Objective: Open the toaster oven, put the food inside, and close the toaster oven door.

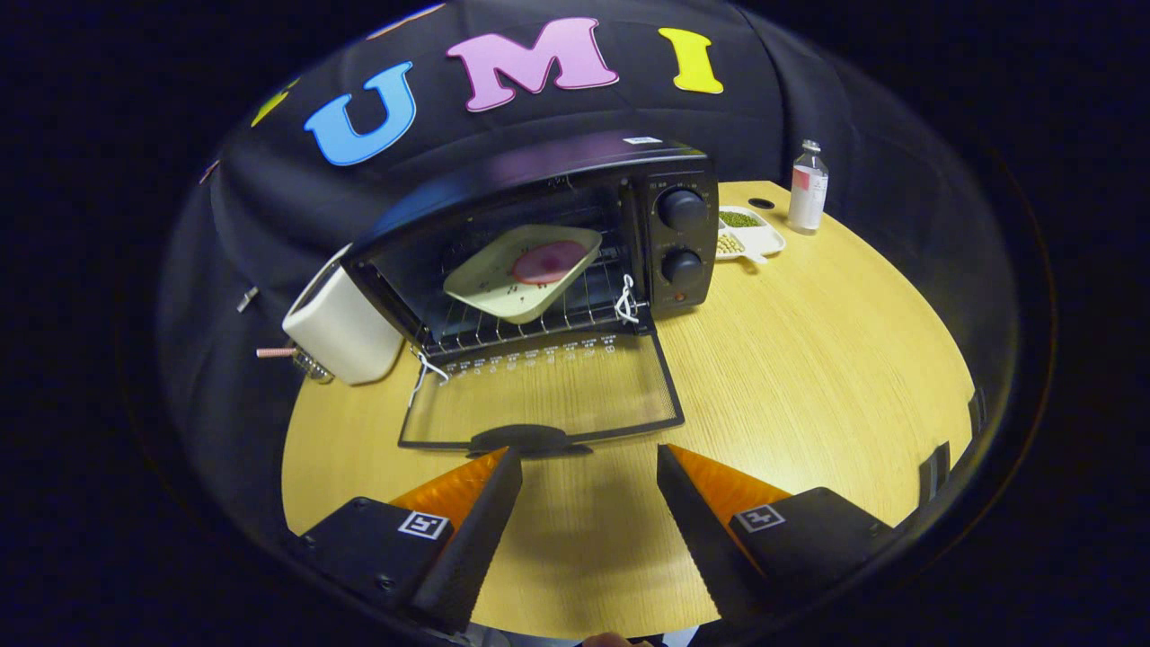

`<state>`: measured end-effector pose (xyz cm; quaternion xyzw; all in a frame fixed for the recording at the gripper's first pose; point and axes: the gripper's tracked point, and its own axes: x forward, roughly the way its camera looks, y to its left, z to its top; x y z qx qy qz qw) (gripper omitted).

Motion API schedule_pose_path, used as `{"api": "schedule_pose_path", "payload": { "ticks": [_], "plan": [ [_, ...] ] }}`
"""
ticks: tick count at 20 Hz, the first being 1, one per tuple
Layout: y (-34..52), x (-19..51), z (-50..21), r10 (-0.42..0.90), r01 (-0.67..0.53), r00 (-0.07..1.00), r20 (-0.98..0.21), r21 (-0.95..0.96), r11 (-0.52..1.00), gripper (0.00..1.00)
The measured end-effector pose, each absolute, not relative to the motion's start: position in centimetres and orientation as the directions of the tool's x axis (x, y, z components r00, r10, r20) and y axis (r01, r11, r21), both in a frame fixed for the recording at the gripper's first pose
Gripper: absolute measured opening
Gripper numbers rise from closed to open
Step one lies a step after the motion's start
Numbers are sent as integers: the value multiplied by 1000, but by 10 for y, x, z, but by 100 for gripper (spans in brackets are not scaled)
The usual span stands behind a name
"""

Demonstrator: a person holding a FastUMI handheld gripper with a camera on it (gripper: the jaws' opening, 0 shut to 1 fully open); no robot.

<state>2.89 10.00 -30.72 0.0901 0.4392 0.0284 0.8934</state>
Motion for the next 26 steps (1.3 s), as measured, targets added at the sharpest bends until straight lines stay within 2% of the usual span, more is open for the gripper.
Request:
{"api": "schedule_pose_path", "payload": {
  "ticks": [12, 19, 26],
  "plan": [
    [141, 28, -368, 16, -26, 572, -820, 1, 1000, 100],
    [159, 40, -381, 1, 10, 559, -829, 9, 1000, 99],
    [160, 41, -373, -3, -15, 587, -809, -14, 1000, 97]
  ]
}}
